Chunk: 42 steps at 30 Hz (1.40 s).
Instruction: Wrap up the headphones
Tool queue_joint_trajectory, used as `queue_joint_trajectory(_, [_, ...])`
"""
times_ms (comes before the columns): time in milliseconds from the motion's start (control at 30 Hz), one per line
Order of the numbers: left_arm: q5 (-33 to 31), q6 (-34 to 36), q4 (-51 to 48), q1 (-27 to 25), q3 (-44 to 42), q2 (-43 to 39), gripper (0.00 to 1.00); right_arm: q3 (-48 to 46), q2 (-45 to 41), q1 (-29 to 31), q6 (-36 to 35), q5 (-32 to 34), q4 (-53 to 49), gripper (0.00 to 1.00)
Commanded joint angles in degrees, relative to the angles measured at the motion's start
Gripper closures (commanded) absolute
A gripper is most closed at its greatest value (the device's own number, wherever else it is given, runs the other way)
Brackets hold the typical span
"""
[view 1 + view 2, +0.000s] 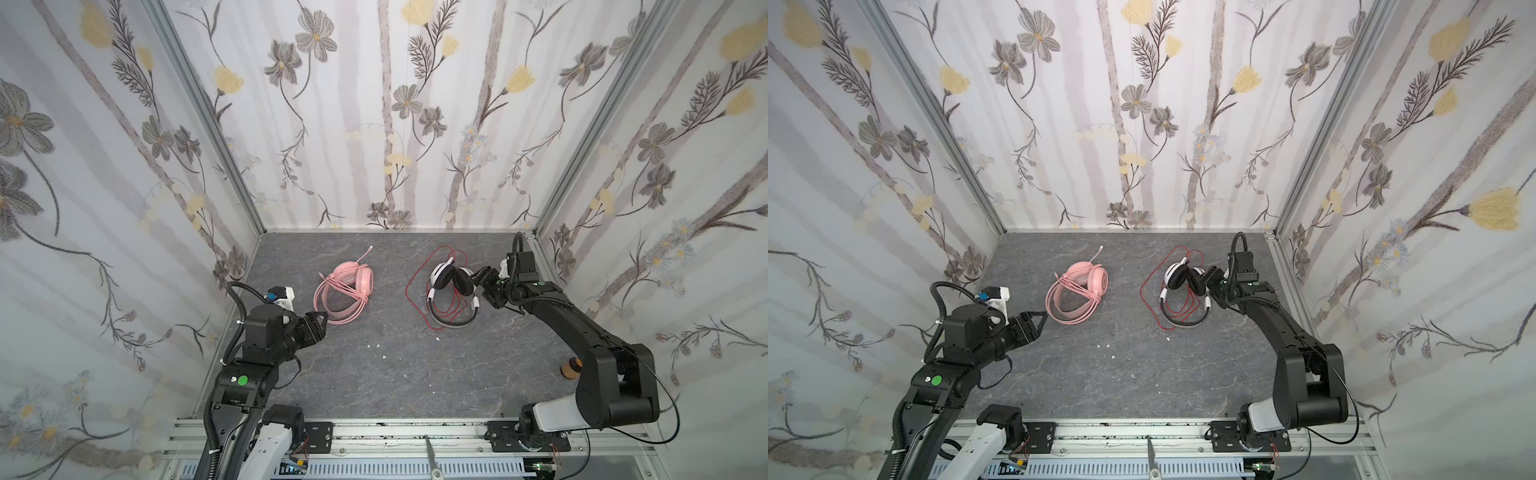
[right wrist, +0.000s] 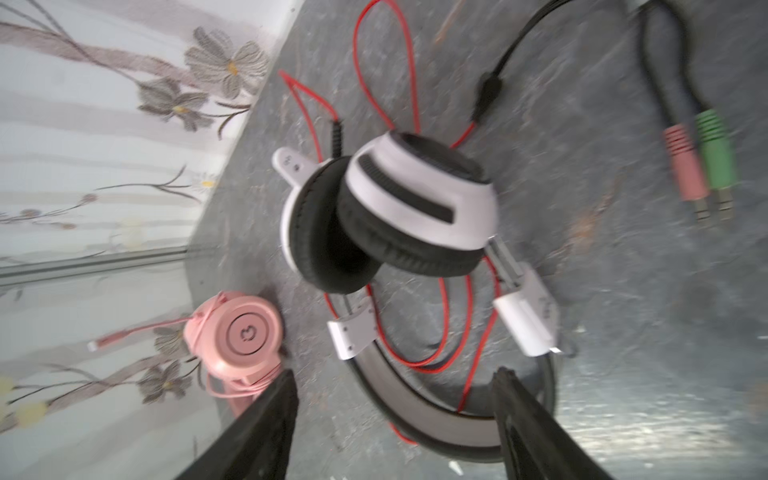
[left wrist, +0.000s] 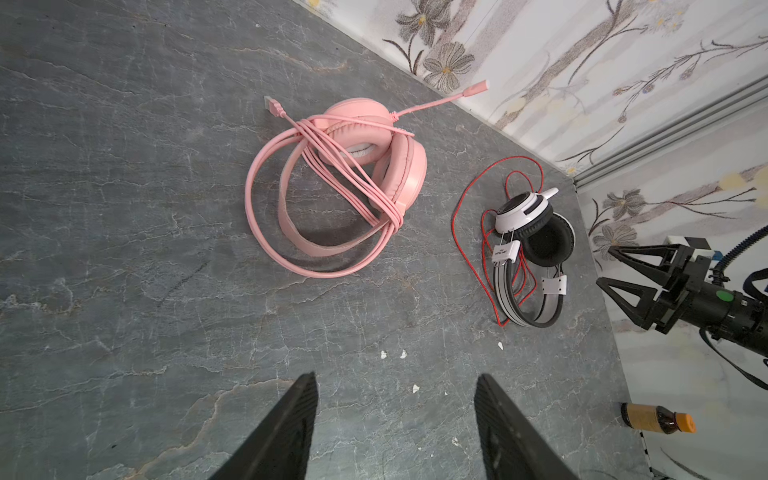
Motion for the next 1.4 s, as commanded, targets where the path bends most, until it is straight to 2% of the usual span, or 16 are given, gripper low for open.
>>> queue_joint_trajectory(0, [0.27,-0.04,1.82,0.01,-0.04,0.65,0.37,-0.68,1.38,-1.47,-8.94,4.72,-1.92,0.26])
queue_joint_trajectory(100, [-0.77,-0.3,0.04,-0.16,0.79,-0.11,0.39,-1.51,3.87,-1.24,-11.26,7.47,-0.87,0.26])
queue_joint_trajectory(267, [-2.9,-0.31,-5.25,-1.2,3.08,-6.1,0.39,-5.49,3.49,-1.13,-10.43,11.11,5.12,0.26])
queue_joint_trajectory(467, [1.77,1.02,-7.7,-1.33,4.92,-6.86,0.38,-2.8,5.78,-0.71,-14.72,13.72,5.36,0.26])
queue_joint_trajectory(600, [2.24,0.87,-5.16,-1.32,3.0,-7.83,0.38,-0.23,9.08,-0.01,-15.84,15.26,3.24,0.26])
queue_joint_trajectory(1000, [2.58,0.77,-5.05,-0.8,2.71,-5.12,0.39,-0.64,12.39,4.4,-13.01,9.78,5.43,0.26])
queue_joint_trajectory(1367, [3.01,0.75,-5.07,-0.52,2.71,-4.76,0.39,-6.75,8.17,18.8,-1.73,-2.44,12.38,0.26])
